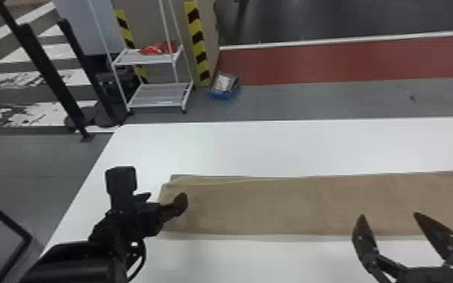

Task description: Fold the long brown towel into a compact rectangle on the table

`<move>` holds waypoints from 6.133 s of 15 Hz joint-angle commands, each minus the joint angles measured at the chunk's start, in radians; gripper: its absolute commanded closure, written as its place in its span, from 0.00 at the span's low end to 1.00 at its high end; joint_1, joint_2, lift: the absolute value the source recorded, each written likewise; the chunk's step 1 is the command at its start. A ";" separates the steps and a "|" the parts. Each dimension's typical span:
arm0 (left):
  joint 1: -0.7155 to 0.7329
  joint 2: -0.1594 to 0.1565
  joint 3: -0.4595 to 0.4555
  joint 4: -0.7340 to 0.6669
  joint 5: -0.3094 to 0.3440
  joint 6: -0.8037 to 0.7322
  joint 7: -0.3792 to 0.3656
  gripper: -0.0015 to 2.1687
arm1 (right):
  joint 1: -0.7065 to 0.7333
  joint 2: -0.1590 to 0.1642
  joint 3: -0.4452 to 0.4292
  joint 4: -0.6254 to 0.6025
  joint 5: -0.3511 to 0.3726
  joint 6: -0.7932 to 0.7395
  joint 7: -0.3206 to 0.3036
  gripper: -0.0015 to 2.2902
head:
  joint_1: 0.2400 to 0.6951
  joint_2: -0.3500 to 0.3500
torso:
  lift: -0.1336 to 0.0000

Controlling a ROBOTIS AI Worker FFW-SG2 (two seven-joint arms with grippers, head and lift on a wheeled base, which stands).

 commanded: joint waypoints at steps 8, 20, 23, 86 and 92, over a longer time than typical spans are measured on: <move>-0.014 -0.003 0.026 0.009 -0.012 0.131 -0.135 0.30 | -0.012 0.007 0.000 0.012 0.000 0.007 0.002 0.05 | 1.00 0.78 | 0.14; -0.050 -0.003 0.195 -0.061 -0.026 0.242 -0.455 0.99 | -0.022 0.007 -0.002 0.028 -0.002 0.013 0.002 0.05 | 1.00 0.77 | 0.14; -0.110 -0.003 0.329 -0.032 -0.032 0.242 -0.500 0.99 | -0.030 0.007 -0.002 0.032 -0.012 0.016 0.002 0.05 | 1.00 0.83 | 0.14; 0.162 -0.003 -0.225 -0.026 0.172 -0.535 0.300 0.03 | -0.424 -0.041 0.112 0.287 -0.029 0.437 0.029 0.06 | 1.00 0.68 | 0.14; 0.154 -0.003 -0.219 0.008 0.191 -0.562 0.272 0.04 | -0.449 -0.040 0.123 0.315 -0.014 0.473 0.029 0.10 | 1.00 0.72 | 0.14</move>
